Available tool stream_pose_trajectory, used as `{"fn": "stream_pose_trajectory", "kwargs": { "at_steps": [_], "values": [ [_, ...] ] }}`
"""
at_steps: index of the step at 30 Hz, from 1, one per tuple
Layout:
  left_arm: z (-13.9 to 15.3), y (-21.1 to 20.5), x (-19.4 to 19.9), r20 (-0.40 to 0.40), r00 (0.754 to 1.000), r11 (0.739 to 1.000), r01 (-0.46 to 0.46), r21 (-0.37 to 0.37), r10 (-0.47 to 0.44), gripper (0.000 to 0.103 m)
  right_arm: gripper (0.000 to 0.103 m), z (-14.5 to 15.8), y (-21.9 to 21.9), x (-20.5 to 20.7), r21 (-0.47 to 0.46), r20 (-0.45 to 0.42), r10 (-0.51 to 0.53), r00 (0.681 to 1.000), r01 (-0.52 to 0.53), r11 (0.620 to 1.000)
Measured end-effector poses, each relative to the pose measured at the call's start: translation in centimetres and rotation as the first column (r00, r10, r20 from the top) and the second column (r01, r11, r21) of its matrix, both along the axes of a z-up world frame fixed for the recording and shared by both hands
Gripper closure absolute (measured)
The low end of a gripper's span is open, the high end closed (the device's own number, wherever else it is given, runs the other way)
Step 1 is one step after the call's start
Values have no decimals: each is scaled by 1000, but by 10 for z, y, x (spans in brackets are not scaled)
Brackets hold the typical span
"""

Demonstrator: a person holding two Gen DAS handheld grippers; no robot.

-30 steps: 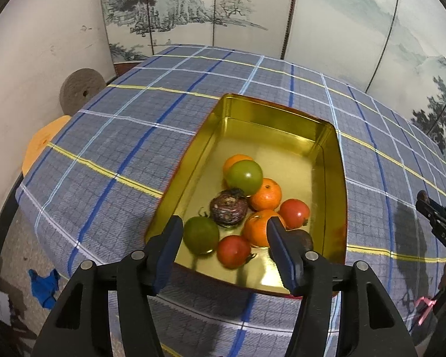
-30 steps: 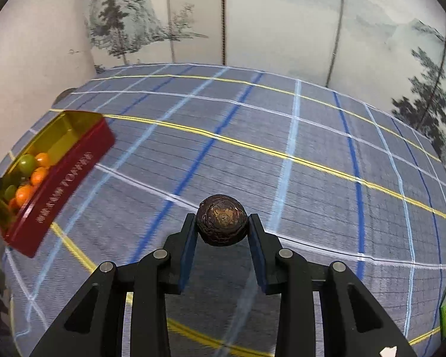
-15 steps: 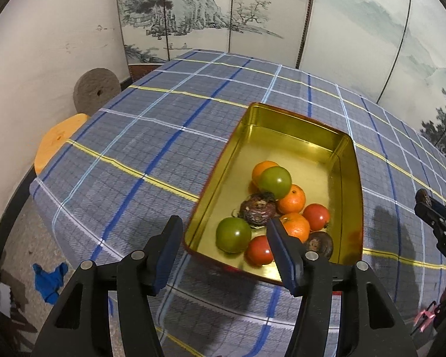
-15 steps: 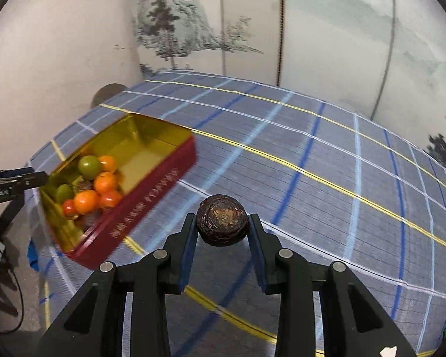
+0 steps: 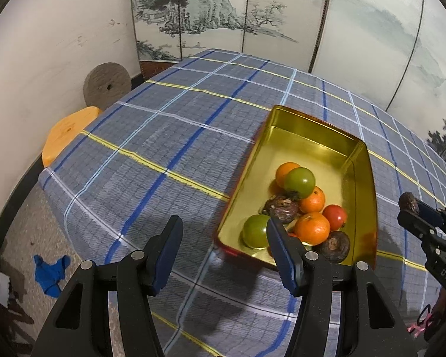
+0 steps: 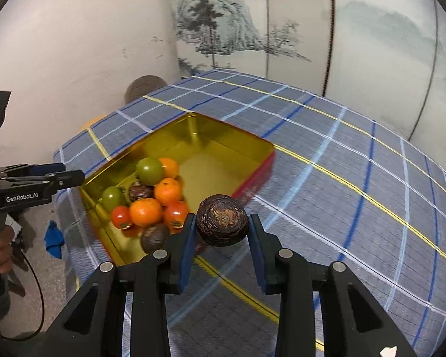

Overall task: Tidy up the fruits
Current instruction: 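Carry the brown fruit into the tin and open the right tool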

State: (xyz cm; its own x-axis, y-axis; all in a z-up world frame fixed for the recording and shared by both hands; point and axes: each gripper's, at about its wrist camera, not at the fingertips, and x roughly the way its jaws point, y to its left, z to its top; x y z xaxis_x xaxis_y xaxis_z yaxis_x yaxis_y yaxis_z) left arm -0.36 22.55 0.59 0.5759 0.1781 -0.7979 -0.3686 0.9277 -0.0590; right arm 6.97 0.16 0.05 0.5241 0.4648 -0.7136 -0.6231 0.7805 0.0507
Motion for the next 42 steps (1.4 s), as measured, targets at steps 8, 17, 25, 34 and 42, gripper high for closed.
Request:
{"fn": "stream_pose_trajectory", "kwargs": {
  "at_steps": [8, 17, 25, 34, 42],
  "values": [
    [-5, 14, -10, -10, 1000, 1000, -29, -7, 29, 43, 72, -5, 34, -8, -6, -20, 70, 997, -70, 998],
    [-10, 28, -20, -18, 999, 999, -45, -9, 45, 43, 72, -19, 69, -18, -26, -46, 130, 990, -131, 991],
    [-13, 30, -24, -28, 999, 999, -41, -8, 41, 43, 72, -33, 80, -18, -54, -66, 130, 989, -134, 990],
    [-14, 29, -27, -33, 999, 1000, -25, 5, 25, 43, 71, -43, 85, -15, -74, -67, 103, 992, -108, 991],
    [-15, 21, -28, -41, 999, 1000, -1, 8, 2, 43, 69, -45, 86, -15, -80, -70, 83, 994, -89, 993]
  ]
}}
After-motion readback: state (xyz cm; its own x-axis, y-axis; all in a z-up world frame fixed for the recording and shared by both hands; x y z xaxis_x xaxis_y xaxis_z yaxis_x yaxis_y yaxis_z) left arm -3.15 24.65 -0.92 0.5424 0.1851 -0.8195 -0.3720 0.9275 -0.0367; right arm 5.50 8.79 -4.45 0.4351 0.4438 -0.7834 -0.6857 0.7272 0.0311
